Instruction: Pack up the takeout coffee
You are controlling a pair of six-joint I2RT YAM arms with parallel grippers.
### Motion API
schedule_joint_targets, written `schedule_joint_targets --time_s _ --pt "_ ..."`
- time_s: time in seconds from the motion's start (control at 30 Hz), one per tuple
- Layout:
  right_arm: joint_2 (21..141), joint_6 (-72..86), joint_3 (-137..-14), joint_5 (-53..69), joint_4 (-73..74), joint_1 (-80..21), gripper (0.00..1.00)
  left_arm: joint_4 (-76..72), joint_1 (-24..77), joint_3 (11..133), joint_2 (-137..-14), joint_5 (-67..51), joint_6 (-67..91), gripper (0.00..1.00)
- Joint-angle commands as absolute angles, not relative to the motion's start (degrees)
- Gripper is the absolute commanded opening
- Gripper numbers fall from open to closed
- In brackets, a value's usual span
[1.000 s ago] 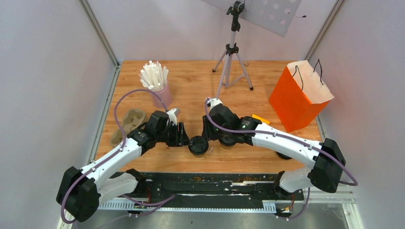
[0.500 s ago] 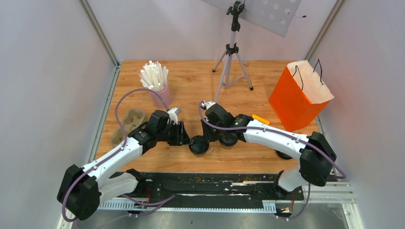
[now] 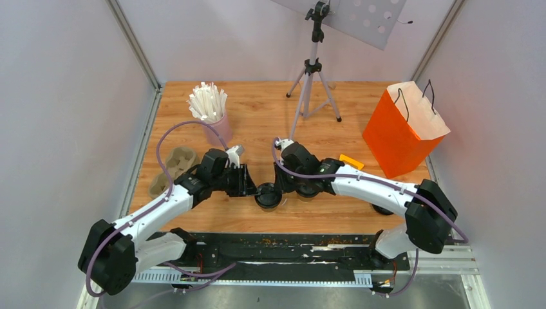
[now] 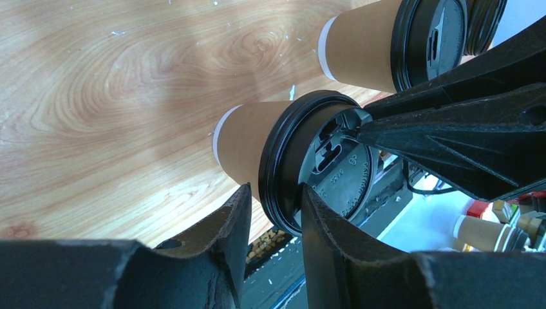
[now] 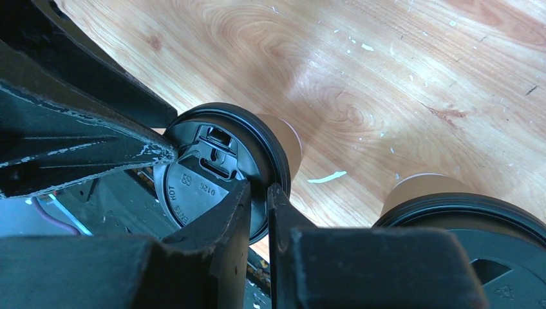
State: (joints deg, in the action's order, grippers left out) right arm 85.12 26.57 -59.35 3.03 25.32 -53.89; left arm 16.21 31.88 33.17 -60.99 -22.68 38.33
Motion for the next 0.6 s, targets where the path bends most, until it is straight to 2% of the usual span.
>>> schedule_joint_targets --time_s 0.0,0.1,0.23,0.33,0.4,0.57 --pt "85.87 30.07 -53.26 4.39 23.25 -53.92 0.14 21.98 31.84 31.13 -63.49 -17.24 37.00 0.40" --pt "84.87 30.23 -51.53 4.35 22.29 -53.93 0.14 21.68 31.82 30.05 -62.63 -17.49 37.66 0.40" --pt "84.89 28.63 -56.26 4.65 24.55 -53.72 0.15 19.06 31.85 31.25 -60.46 -20.10 38.89 0.40" --pt "85.07 27.09 -61.76 4.37 28.25 -53.66 0.16 17.54 31.84 35.03 -59.17 -22.12 39.27 0.46" --pt "84.68 26.18 -65.49 3.87 31.49 -53.68 0.21 20.84 31.83 39.15 -58.47 -20.40 38.26 0.57" --pt "82.39 25.92 -69.06 1.72 34.78 -53.66 0.42 30.63 31.82 50.19 -56.80 -14.27 35.31 0.65"
